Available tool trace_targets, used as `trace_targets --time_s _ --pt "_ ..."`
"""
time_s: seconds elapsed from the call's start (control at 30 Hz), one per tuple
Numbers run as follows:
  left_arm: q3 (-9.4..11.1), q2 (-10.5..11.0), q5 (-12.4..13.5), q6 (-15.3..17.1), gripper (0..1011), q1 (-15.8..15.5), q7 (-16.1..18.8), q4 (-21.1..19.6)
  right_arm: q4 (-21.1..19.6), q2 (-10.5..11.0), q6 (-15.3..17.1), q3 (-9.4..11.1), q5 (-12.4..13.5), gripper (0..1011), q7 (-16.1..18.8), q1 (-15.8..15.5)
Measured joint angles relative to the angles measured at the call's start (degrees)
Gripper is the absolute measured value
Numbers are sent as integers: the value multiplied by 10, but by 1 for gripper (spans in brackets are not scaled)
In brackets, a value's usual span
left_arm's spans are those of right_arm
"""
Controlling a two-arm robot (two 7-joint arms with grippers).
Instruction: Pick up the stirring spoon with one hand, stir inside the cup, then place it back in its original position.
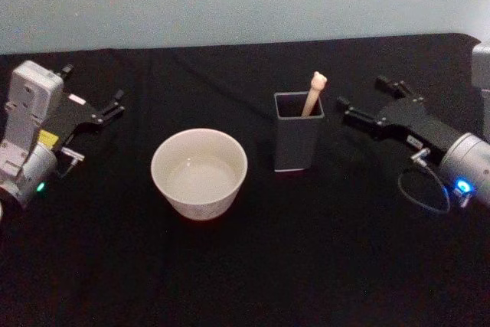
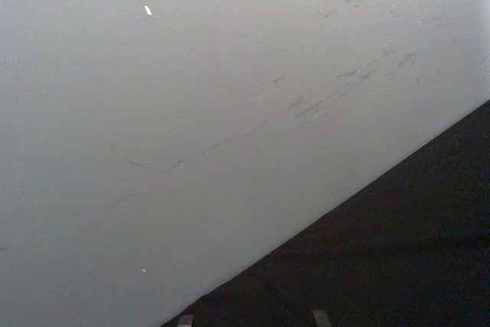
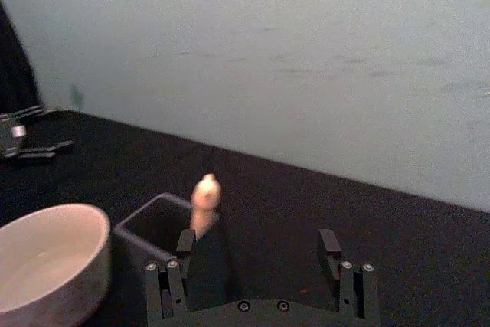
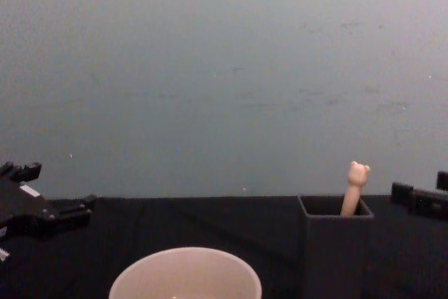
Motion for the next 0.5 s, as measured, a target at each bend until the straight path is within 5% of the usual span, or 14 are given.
trace_targets --time_s 0.5 --pt "0 0 0 0 1001 0 0 0 15 -30 35 -16 -13 1004 38 26"
